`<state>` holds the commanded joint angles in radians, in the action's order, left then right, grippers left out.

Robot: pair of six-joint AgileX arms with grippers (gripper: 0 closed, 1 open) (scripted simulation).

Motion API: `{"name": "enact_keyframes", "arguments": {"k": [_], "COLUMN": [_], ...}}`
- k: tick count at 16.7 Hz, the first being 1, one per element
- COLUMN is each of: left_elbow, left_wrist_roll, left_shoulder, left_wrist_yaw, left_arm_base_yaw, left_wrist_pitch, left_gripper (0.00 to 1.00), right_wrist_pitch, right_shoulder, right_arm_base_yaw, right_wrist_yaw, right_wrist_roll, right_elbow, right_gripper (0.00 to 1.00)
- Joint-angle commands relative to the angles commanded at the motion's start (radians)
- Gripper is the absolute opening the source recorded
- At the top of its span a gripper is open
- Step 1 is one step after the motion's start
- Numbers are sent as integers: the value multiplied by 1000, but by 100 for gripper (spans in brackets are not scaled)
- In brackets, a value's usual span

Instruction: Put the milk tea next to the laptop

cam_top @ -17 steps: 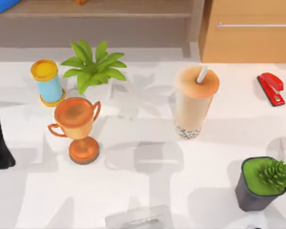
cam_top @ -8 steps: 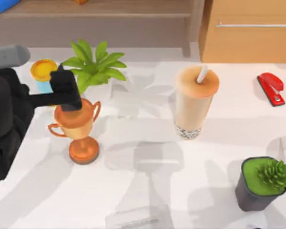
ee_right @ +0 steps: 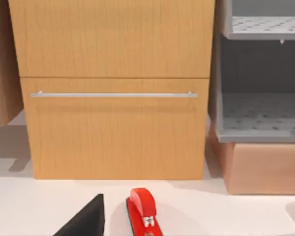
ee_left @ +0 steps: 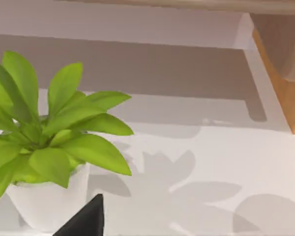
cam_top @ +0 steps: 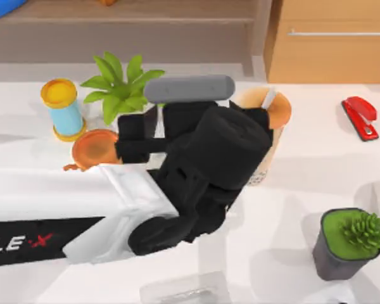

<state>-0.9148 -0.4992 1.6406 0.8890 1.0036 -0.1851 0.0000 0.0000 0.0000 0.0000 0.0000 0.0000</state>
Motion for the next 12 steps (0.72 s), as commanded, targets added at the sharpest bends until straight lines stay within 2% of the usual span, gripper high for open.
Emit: {"name": "enact_keyframes", "arguments": {"k": [3, 6, 12], "left_elbow": [-106, -173, -191], "left_wrist_roll": [-58, -95, -104], "left_shoulder": [191, 312, 344], "left_wrist_yaw": [103, 168, 186], "left_arm_base_yaw": [116, 190, 210], "left_wrist_pitch": [-21, -35, -39], "left_gripper": [100, 100, 100], "right_wrist_pitch": [0, 0, 0], "right_shoulder": [0, 0, 0], "right_arm_base_yaw": [0, 0, 0], "right_wrist_yaw": [0, 0, 0], "right_wrist_roll": [0, 0, 0], "right_elbow": [0, 0, 0], "right_gripper": [100, 100, 100]}}
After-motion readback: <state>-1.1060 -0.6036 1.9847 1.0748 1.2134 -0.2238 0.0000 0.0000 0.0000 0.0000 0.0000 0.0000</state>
